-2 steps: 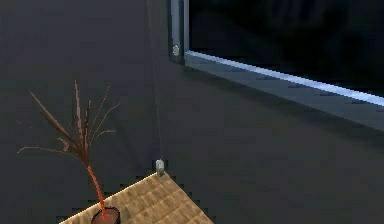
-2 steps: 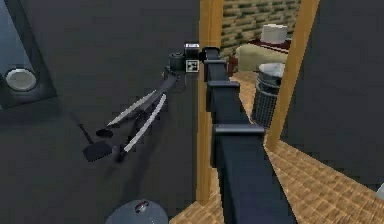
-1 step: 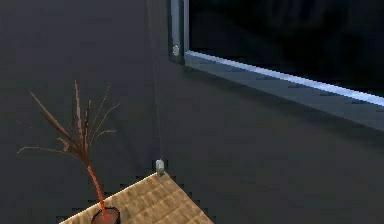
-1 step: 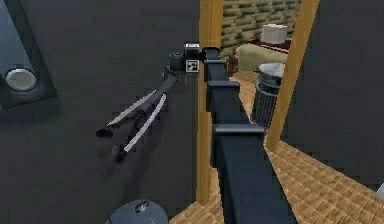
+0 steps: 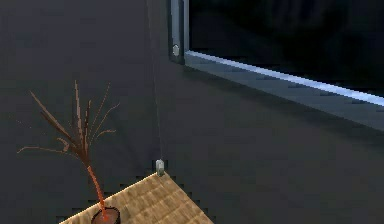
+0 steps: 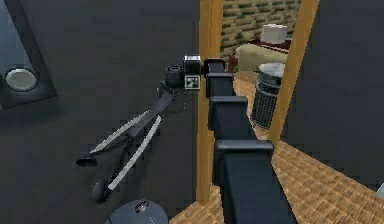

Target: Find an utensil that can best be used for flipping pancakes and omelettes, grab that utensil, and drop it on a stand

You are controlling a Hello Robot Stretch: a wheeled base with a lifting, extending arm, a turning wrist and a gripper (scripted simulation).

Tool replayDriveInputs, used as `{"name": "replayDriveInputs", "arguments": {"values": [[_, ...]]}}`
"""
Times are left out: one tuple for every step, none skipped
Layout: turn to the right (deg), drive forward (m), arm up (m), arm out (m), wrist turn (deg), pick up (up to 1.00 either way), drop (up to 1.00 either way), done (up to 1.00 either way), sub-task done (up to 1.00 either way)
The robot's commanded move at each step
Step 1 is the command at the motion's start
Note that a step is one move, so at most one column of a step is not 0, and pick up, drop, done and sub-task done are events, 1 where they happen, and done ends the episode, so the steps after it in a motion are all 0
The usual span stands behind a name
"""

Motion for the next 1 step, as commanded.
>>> {"name": "replayDriveInputs", "arguments": {"values": [[0.0,0.00,0.00,0.00,0.0,0.00,0.00,1.00,0.00]]}}
